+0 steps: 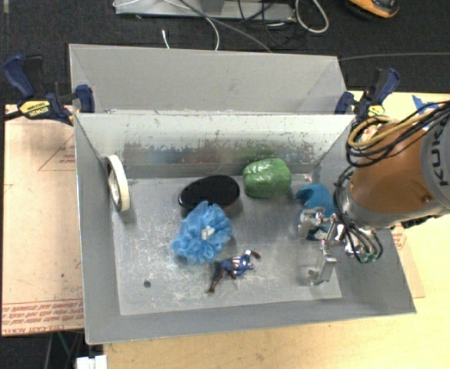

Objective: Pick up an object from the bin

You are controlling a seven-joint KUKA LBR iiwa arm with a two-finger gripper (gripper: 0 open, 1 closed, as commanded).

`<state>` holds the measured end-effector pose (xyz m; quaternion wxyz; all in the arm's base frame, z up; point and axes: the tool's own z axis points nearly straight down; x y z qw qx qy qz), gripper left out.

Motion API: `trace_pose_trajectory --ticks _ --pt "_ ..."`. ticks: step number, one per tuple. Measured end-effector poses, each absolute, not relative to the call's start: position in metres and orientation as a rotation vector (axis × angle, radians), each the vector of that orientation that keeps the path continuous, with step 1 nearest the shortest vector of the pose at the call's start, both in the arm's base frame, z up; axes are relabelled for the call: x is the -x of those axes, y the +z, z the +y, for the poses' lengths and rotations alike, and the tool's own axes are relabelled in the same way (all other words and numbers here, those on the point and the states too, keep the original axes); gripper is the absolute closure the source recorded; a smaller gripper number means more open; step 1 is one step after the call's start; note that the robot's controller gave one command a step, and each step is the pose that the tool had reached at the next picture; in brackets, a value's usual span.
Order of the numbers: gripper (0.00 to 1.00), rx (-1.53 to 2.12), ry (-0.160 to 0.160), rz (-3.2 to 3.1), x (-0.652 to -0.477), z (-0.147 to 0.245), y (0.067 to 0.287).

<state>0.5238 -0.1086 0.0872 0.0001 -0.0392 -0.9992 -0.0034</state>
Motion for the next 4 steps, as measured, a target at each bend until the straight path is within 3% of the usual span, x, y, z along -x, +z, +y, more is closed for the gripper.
trace_pose_trajectory --ticks 1,2,3,4 --pt "0.00 0.089 -0.030 -3.150 -0.547 -0.111 0.079" --pt "0.00 0.120 -0.024 -3.133 -0.545 -0.120 0.075" --pt "0.00 0.158 -0.021 -3.144 -0.576 -0.095 0.070" --pt "0.00 0.171 -0.026 -3.129 -0.569 -0.061 0.072"
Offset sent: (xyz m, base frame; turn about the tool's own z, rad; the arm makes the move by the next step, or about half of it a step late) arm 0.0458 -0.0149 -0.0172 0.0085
